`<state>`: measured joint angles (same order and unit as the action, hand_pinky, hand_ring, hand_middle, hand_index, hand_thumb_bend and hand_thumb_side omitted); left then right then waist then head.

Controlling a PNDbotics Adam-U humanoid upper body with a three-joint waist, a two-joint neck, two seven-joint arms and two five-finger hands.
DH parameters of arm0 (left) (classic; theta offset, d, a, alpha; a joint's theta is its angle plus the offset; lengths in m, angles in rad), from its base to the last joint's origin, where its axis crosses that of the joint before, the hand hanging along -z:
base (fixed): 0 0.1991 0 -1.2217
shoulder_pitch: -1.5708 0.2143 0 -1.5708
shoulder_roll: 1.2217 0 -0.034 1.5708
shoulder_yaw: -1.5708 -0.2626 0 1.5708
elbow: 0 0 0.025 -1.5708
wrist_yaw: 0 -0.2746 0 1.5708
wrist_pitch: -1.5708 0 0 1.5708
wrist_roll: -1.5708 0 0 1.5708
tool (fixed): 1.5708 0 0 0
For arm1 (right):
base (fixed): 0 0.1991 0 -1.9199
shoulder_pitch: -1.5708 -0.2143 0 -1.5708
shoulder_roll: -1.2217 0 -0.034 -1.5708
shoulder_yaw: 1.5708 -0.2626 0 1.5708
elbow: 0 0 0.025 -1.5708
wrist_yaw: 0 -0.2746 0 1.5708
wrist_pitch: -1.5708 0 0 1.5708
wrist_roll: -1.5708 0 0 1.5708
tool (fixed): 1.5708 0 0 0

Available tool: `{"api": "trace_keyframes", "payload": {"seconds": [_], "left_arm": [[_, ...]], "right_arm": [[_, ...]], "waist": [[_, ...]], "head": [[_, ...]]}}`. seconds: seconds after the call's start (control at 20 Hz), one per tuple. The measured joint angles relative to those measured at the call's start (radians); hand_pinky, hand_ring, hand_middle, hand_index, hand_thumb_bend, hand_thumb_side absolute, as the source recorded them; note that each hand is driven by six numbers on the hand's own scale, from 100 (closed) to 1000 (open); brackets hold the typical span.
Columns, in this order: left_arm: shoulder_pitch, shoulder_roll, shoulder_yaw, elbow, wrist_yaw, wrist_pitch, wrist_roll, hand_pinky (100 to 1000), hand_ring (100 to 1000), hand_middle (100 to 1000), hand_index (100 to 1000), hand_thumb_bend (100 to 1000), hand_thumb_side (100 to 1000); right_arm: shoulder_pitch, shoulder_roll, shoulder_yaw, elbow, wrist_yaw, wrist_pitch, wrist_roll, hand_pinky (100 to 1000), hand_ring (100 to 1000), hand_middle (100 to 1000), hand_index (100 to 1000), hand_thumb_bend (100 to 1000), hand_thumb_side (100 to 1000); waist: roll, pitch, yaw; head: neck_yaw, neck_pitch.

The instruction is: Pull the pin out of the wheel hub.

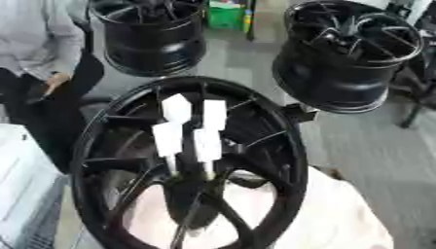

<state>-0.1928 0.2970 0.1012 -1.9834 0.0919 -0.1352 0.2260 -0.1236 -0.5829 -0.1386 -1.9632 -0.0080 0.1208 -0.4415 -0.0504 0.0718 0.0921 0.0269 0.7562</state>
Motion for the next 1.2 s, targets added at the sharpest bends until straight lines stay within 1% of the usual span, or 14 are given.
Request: {"api": "trace_keyframes", "payload": {"seconds": [0.15,0.3,0.35,0.45,0.55,0.65,0.8,0.9,0.95,1.05,1.2], "left_arm": [[0.0,0.0,-0.003,0.0,0.0,0.0,0.0,762,801,631,869,101,712],[0.0,0.0,-0.005,0.0,0.0,0.002,-0.002,762,802,631,869,101,712],[0.0,0.001,-0.005,0.0,0.0,0.002,-0.002,762,802,631,869,101,712],[0.0,0.001,-0.006,0.0,0.0,0.003,-0.004,762,802,631,869,101,712],[0.0,0.002,-0.009,0.0,0.0,0.004,-0.006,762,802,631,869,101,712],[0.0,0.002,-0.012,0.0,0.001,0.005,-0.009,762,802,631,869,100,712],[0.0,0.008,-0.017,0.0,0.004,0.004,-0.014,762,803,631,869,100,712],[-0.001,0.012,-0.018,0.0,0.004,0.006,-0.017,762,803,631,869,100,712],[-0.001,0.015,-0.019,0.0,0.005,0.007,-0.019,761,803,631,869,100,713],[-0.001,0.02,-0.022,0.0,0.005,0.007,-0.021,761,803,631,869,100,713],[0.0,0.025,-0.024,0.0,0.005,0.009,-0.023,761,803,630,869,100,714]], "right_arm": [[-0.021,-0.111,0.026,0.012,0.015,0.046,0.109,798,733,666,787,100,576],[-0.057,-0.247,0.053,0.038,0.03,0.079,0.256,819,752,694,807,100,591],[-0.073,-0.295,0.062,0.055,0.032,0.085,0.31,826,762,708,816,100,611],[-0.114,-0.388,0.084,0.103,0.032,0.089,0.423,838,777,730,830,100,603],[-0.169,-0.471,0.113,0.167,0.033,0.078,0.539,846,787,743,839,100,601],[-0.237,-0.527,0.149,0.234,0.044,0.054,0.649,859,800,761,851,100,587],[-0.36,-0.563,0.22,0.333,0.089,-0.001,0.803,871,814,780,864,100,585],[-0.438,-0.566,0.273,0.401,0.13,-0.04,0.895,878,825,793,871,106,583],[-0.476,-0.565,0.299,0.436,0.154,-0.059,0.938,882,828,798,874,123,581],[-0.546,-0.55,0.345,0.505,0.2,-0.102,1.015,883,830,800,876,131,582],[-0.628,-0.507,0.398,0.6,0.262,-0.163,1.1,890,839,811,883,163,587]], "waist": [[-0.005,0.0,0.001],[-0.01,0.0,0.001],[-0.012,0.0,0.0],[-0.017,0.0,0.0],[-0.02,0.0,0.003],[-0.023,0.0,0.007],[-0.029,0.0,0.014],[-0.033,0.0,0.016],[-0.035,0.0,0.016],[-0.041,0.0,0.015],[-0.049,0.002,0.009]], "head": [[-0.001,0.0],[-0.003,0.0],[-0.004,0.0],[-0.006,0.0],[-0.013,0.0],[-0.021,-0.001],[-0.032,-0.001],[-0.037,-0.001],[-0.039,-0.001],[-0.041,-0.001],[-0.041,-0.001]]}}
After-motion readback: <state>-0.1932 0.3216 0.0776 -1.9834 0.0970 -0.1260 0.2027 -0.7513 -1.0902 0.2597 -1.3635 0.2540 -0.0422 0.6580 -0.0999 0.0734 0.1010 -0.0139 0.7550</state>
